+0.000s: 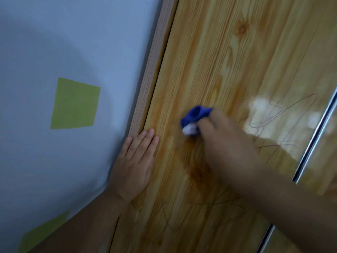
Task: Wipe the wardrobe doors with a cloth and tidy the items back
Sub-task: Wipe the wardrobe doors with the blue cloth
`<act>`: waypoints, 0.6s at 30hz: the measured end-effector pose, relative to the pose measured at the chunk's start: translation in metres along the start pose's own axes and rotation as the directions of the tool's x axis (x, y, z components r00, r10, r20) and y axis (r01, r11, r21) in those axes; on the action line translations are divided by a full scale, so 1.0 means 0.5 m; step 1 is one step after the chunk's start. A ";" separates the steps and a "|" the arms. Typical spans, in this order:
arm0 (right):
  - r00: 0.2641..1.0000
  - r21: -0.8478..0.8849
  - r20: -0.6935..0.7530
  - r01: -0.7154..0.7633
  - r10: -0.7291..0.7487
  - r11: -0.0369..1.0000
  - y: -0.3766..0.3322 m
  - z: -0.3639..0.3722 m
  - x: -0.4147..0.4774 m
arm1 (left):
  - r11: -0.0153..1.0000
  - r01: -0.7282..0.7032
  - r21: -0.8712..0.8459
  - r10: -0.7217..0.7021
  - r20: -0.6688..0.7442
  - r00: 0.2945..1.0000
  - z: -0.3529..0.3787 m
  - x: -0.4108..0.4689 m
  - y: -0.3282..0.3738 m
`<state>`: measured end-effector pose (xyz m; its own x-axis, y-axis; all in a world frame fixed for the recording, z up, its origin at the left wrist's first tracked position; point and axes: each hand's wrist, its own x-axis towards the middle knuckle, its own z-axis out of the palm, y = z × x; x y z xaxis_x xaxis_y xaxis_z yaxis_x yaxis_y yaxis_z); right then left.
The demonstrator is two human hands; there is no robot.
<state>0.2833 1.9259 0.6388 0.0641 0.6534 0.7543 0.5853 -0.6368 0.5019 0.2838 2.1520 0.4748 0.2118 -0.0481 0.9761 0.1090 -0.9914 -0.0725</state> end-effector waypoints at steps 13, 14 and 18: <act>0.944 0.238 0.240 0.169 -0.227 0.956 -0.102 0.035 -0.143 | 0.999 0.029 -0.025 -0.027 0.077 0.997 -0.019 0.010 0.009; 0.953 0.263 0.226 0.141 -0.203 0.954 -0.085 0.007 -0.134 | 0.998 0.044 -0.047 -0.040 0.085 0.996 -0.027 0.011 0.013; 0.997 0.271 0.044 0.052 -0.066 0.961 0.020 -0.101 -0.098 | 0.978 0.107 -0.181 -0.092 0.087 0.992 -0.064 0.045 0.041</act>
<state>0.2449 1.8668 0.6281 0.0603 0.7115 0.7001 0.7852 -0.4668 0.4068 0.2595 2.1267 0.5020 0.2847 0.0543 0.9571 -0.0465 -0.9964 0.0704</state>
